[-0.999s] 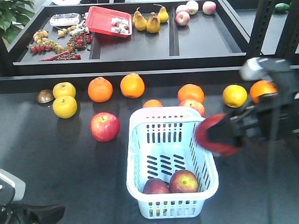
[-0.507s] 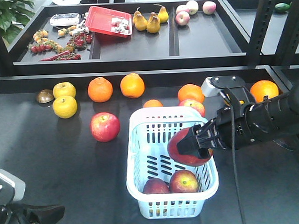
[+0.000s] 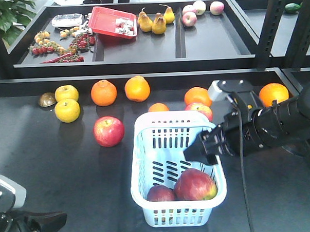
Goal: Pick three apples into basket with both arms
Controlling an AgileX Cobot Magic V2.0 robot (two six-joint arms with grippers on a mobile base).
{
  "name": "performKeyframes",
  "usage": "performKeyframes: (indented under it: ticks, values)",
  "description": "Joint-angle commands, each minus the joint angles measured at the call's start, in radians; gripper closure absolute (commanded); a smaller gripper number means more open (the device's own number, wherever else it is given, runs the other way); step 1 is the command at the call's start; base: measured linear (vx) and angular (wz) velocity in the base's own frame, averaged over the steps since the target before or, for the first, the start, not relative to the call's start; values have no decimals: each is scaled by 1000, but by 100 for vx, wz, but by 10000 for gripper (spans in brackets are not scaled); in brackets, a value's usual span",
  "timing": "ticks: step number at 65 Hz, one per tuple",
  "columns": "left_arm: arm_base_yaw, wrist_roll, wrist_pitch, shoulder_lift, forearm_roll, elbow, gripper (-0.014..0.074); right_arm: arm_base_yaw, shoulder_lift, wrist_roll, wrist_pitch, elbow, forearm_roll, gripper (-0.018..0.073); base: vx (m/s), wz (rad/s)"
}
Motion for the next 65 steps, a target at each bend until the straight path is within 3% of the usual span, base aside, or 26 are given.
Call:
performKeyframes:
  ticks: [1,11,29,55,65]
  values:
    - [0,-8,-42,-8,-21,-24,603,0,-30,-3,50,-27,21,247,0,0]
    - [0,-8,-37,-8,-21,-24,603,0,-77,-6,114,-27,-7,575,0,0]
    - [0,-9,-29,-8,-21,-24,603,0,-318,65,215,-16,-157,564,0,0]
    - [0,-9,-29,-8,-21,-24,603,0,-720,137,-144,435,-295,563,0,0]
    - [0,-9,-30,-8,-21,-24,603,0,-780,137,-188,540,-315,563,0,0]
